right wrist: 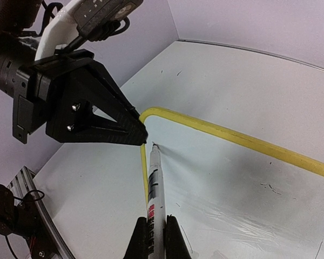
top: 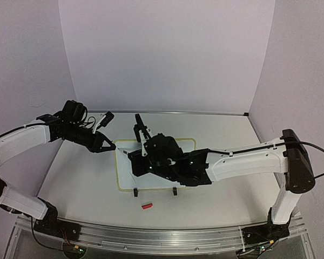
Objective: Write a sentence on the whiteboard
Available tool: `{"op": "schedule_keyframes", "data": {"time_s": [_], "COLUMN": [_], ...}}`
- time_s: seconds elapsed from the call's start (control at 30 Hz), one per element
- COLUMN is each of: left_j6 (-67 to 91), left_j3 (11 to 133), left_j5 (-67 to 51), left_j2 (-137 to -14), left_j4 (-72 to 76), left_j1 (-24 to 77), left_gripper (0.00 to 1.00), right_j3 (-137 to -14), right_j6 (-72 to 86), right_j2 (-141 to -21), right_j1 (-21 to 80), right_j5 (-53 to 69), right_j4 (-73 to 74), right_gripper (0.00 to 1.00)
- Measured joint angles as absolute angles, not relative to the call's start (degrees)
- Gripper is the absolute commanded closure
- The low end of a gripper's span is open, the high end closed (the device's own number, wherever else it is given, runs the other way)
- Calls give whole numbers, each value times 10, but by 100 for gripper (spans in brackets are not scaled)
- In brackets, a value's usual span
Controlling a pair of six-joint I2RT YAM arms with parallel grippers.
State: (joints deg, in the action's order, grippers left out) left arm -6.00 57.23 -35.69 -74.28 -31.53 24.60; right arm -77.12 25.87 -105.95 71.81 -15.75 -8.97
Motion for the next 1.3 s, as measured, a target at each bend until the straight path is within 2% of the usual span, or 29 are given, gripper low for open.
{"op": "schedule_keyframes", "data": {"time_s": [1.3], "left_j6": [-60], "left_j3": [572], "left_j5": [-347], "left_j2": [-743], "left_j4": [-316], "left_j1": [250], "left_gripper": [100], "right_j3": [-739], "right_j6": [265], "right_j2": [-1014], "right_j1": [730], "right_j5": [-156], "right_j4": [-94], "right_gripper": [100]}}
